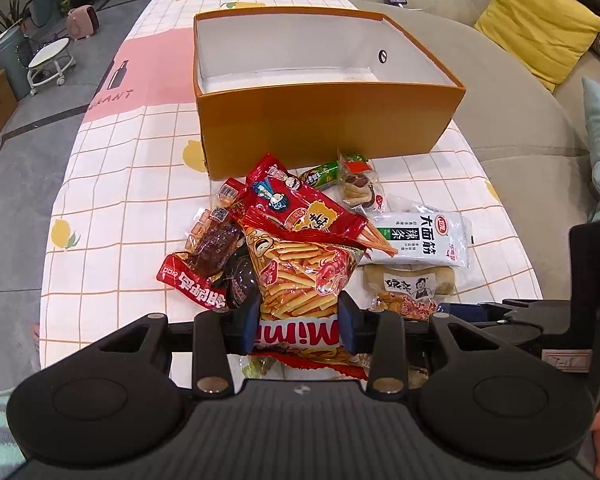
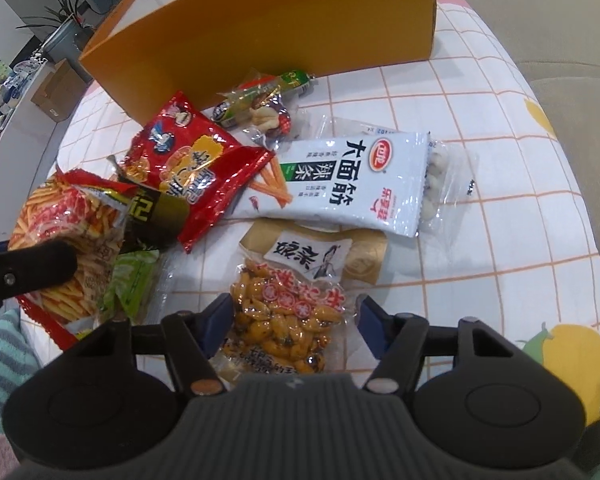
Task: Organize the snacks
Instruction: 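Lift the Mimi bag with the left tool while the right tool grasps the labelled peanut bag, then carry both bags into the orange box and open both tools to release them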
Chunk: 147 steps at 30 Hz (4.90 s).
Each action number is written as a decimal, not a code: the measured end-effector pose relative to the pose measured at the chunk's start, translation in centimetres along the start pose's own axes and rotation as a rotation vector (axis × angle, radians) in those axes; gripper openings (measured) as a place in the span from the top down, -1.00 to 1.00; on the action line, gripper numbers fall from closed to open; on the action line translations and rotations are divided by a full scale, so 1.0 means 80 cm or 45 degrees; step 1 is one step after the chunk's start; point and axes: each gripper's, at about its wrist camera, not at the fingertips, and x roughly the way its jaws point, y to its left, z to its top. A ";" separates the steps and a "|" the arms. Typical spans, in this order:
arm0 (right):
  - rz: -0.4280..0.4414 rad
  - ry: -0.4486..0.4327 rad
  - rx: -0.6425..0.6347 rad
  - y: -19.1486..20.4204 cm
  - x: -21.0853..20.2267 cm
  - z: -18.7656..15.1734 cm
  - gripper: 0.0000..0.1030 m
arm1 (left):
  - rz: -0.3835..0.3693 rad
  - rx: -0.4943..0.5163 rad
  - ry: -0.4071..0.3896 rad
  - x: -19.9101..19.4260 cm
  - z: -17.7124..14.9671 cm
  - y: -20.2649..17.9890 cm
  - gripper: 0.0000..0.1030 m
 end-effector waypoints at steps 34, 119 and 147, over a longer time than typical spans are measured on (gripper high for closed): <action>0.098 -0.308 -0.186 -0.010 -0.112 0.111 0.81 | -0.040 -0.022 -0.246 -0.041 0.089 0.005 0.15; 0.292 0.152 -0.155 0.025 0.097 0.362 0.65 | 0.233 0.299 0.125 0.173 0.246 0.012 0.15; 0.052 0.232 -0.220 0.070 0.136 0.350 0.39 | 0.169 -0.007 -0.165 0.049 0.222 0.065 -0.31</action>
